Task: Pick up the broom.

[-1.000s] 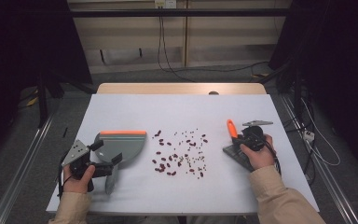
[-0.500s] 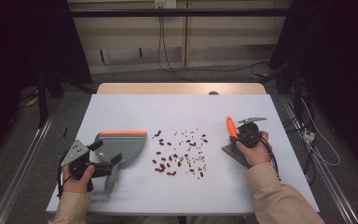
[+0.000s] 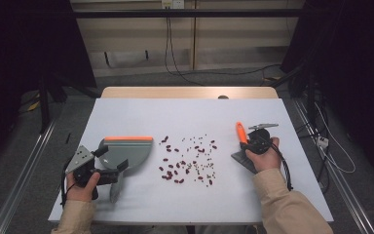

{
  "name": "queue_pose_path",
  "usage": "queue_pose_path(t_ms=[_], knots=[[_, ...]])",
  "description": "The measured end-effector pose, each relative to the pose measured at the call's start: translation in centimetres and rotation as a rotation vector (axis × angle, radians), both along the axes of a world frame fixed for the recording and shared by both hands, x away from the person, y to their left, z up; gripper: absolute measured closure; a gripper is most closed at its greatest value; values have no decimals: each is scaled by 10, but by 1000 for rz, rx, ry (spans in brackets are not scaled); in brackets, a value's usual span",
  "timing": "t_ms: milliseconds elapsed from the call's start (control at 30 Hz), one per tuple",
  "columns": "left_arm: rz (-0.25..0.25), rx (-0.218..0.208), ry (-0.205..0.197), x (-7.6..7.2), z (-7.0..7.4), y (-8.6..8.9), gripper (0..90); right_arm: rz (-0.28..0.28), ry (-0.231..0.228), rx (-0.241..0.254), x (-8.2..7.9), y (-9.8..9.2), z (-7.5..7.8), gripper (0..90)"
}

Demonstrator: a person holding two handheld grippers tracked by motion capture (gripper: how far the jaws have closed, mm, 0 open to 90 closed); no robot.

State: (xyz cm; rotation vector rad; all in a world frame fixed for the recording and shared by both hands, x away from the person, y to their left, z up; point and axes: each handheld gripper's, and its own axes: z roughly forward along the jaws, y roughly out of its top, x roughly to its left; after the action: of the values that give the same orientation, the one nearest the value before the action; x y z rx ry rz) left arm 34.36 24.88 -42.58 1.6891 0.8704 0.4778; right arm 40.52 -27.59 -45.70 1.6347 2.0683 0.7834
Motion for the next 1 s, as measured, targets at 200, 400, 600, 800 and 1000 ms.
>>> queue_pose_path(t_ms=[200,400,600,800,1000], knots=[[-3,-5,-2,-1,2,-1,36,-23,10,14,1,0,1,675],[-3,6,-14,-1,6,-4,36,-29,18,15,2,0,2,680],[5,0,-23,-3,9,-4,36,-27,27,36,3,-3,4,688],[4,-11,-32,-7,13,-6,36,-25,11,67,0,-5,8,693],[2,-14,-40,-7,16,-7,36,-7,-94,174,-13,-12,27,703]])
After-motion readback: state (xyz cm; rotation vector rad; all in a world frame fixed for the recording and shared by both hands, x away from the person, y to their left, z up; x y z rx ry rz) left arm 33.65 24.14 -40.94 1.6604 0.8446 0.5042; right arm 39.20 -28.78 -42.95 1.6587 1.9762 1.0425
